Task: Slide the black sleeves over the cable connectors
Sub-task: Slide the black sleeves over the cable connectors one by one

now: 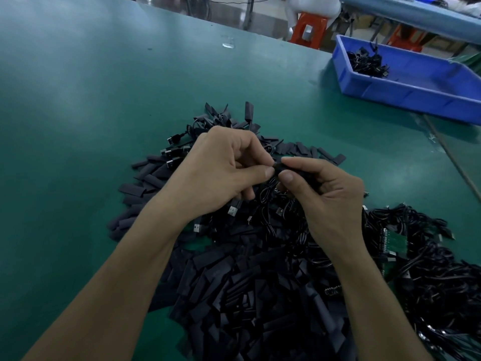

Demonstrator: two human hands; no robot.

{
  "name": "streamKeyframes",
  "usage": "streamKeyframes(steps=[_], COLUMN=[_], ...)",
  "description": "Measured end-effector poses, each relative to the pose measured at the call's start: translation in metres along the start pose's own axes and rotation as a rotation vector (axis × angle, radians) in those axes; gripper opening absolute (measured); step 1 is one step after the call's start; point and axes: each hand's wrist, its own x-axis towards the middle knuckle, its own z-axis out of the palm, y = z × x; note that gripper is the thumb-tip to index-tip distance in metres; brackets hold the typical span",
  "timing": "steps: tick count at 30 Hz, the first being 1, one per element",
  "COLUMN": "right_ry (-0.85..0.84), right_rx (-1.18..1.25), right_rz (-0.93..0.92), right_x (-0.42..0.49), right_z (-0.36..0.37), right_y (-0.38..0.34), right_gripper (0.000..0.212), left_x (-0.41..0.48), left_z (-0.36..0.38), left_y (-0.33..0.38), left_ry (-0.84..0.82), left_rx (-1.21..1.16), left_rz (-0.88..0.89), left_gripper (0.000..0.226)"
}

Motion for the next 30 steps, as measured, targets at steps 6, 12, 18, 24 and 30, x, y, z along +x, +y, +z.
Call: streamKeyframes(steps=[6,12,18,24,30], right_ry=[-0.041,-0.064,-0.1,-0.048,0.303], right_rx=[-0.01,-0.044,-0.028,-0.08,-0.027], right_rz=[0.026,0.043,0.06,0.037,0.093], right_x=[0.0029,0.0045,0.0043,0.0047,0.0018], right_z=[-0.0027,-0.007,-0.007,-0.0071,0.0008], right_y=[-0.0015,-0.0036,-0.0051,-0.0037,0.0005], right_gripper=[0.012,0.008,0.017,0.019,0.023], left_x=[-0.0008,-0.0022,-0.0024,-0.0011,-0.0003], left_z=[0.0004,0.0016,0.0016,0.0036,0.0054], left_y=[0.0023,0.0029,0.0017,-0.0005,-0.0031], left_ry=[-0.035,-0.078,-0.077,-0.098,-0.022], left_rx=[-0.027,-0.029,-0.006,-0.051,-0.12], left_rz=[-0.003,0.006,0.025,0.014,-0.009], left_gripper=[0.016,0.014,0.016,0.015,0.018])
